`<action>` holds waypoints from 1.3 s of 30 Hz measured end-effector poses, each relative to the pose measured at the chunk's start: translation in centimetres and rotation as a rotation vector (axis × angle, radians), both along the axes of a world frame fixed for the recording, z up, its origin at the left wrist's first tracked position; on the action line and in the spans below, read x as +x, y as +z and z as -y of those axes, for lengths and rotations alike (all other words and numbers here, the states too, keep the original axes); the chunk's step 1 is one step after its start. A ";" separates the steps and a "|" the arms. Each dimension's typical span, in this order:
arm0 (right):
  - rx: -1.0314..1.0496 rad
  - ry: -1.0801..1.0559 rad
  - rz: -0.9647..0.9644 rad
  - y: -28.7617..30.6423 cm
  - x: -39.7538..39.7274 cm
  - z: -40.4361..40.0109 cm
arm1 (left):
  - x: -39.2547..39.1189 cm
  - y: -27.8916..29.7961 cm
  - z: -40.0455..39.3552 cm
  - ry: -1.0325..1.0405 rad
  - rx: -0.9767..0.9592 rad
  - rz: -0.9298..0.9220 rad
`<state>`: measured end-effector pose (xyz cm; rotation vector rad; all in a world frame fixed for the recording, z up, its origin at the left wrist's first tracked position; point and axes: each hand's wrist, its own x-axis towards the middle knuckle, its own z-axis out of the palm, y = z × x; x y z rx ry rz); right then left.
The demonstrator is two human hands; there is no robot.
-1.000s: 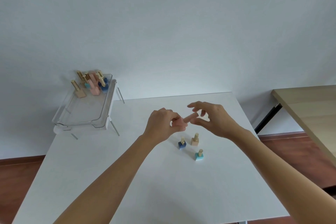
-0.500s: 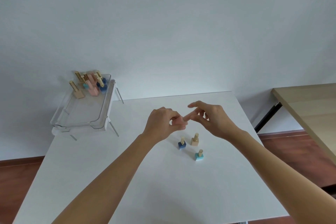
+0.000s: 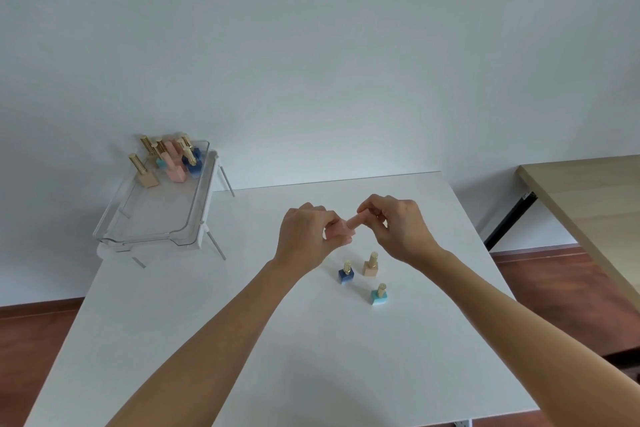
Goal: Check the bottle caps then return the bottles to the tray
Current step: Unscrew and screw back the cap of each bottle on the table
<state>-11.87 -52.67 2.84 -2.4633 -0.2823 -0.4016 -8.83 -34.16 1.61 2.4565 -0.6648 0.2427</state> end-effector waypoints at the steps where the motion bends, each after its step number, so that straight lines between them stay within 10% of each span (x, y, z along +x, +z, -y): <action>1: 0.009 -0.003 -0.009 -0.1 0.0 0.0 | 0.0 -0.2 0.0 0.000 0.004 0.002; 18: 0.088 0.119 -0.308 -2.5 2.5 -0.9 | -1.2 -3.6 -2.4 0.060 -0.240 -0.450; 27: -0.189 0.070 -0.664 -10.8 3.9 -0.8 | -4.0 -5.2 -6.4 0.292 -0.400 -0.562; 39: -0.350 0.050 -0.671 -15.2 4.9 -3.3 | -6.2 -7.3 -11.1 0.467 -0.443 -0.621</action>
